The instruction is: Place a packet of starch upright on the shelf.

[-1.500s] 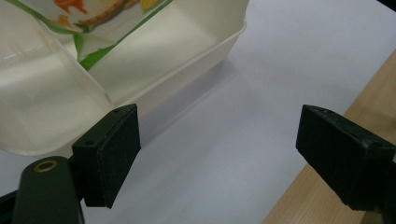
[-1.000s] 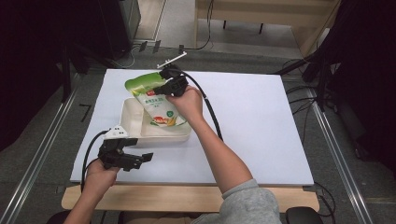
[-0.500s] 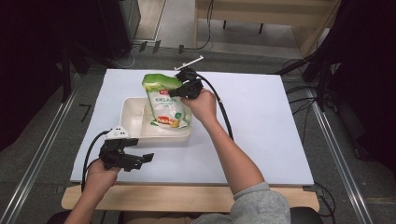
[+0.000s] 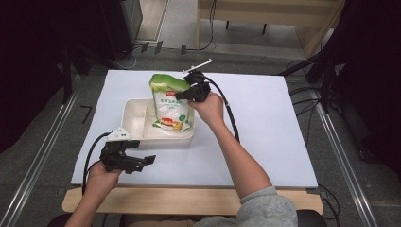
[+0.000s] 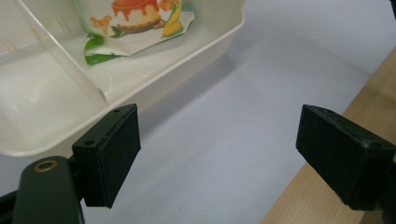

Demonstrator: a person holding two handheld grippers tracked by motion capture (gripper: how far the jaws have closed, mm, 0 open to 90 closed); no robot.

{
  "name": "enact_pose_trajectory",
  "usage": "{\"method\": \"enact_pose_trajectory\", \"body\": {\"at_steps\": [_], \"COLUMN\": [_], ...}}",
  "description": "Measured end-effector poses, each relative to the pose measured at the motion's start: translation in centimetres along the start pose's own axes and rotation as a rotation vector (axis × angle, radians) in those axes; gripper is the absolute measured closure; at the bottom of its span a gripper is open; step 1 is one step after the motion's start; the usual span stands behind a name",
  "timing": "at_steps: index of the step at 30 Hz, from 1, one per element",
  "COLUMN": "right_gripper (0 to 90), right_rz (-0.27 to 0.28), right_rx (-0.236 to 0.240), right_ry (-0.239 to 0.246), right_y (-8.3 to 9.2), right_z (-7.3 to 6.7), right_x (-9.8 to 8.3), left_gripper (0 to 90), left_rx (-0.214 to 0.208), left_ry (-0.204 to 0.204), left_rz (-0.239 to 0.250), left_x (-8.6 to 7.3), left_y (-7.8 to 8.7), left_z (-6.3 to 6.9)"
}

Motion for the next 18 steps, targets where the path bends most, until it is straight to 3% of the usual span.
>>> {"method": "enact_pose_trajectory", "body": {"at_steps": [4, 10, 18], "right_gripper": [85.0, 66.0, 52.6], "right_rz": [-0.007, 0.003, 0.024], "right_rx": [0.006, -0.009, -0.007], "right_ry": [0.002, 0.032, 0.010], "right_y": [0.2, 0.5, 2.0], "right_z": [-0.1, -0.2, 0.4], "right_x": [-0.1, -0.2, -0.5], "left_gripper": [14.7, 14.7, 14.7], "left_rx": [-0.003, -0.002, 0.001], "left_ry": [0.001, 0.001, -0.003], "left_rz": [-0.006, -0.006, -0.011], "left_x": [0.0, 0.0, -0.1], "left_y": [-0.1, -0.1, -0.2], "left_z": [0.1, 0.0, 0.0]}}
Point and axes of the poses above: each handheld gripper's, and its own axes: y roughly backward along the jaws, x roughly out of its top, z roughly to its right, the point moved 8 cm from there along -y, roughly forward along the jaws, and after that the axes turned 14 degrees about -x, right-handed, at the moved point
